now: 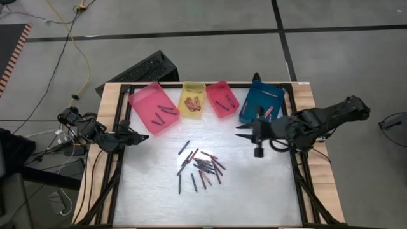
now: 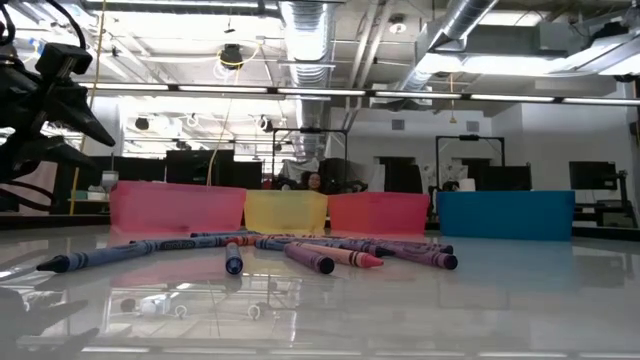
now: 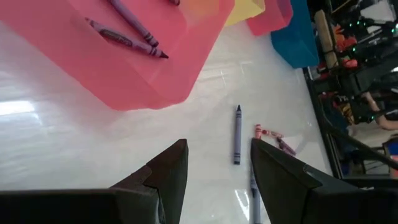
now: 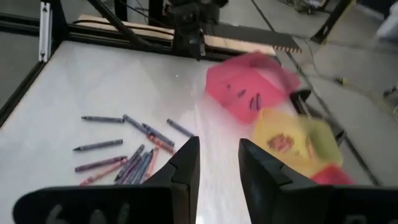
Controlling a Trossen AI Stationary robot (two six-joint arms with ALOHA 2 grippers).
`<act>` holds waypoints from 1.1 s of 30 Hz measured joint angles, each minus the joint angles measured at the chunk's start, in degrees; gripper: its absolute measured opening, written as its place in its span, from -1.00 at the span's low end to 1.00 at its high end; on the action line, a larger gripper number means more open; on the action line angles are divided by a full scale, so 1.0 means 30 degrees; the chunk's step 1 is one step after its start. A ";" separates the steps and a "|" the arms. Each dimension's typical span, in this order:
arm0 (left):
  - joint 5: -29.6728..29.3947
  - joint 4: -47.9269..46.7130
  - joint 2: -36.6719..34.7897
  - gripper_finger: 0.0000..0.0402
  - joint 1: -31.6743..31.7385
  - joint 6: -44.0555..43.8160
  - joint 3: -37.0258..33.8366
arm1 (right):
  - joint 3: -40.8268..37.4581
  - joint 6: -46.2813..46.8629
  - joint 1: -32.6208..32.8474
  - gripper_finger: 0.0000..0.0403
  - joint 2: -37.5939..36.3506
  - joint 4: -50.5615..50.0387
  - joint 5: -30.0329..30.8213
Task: Sort crayons
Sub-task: Put the red crayon into the yellow bin
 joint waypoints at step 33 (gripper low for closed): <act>-0.3065 -0.0689 0.0007 -0.18 0.0000 0.0039 0.0000 | -0.9782 0.0734 -0.0974 -0.47 0.1471 1.9356 -0.2098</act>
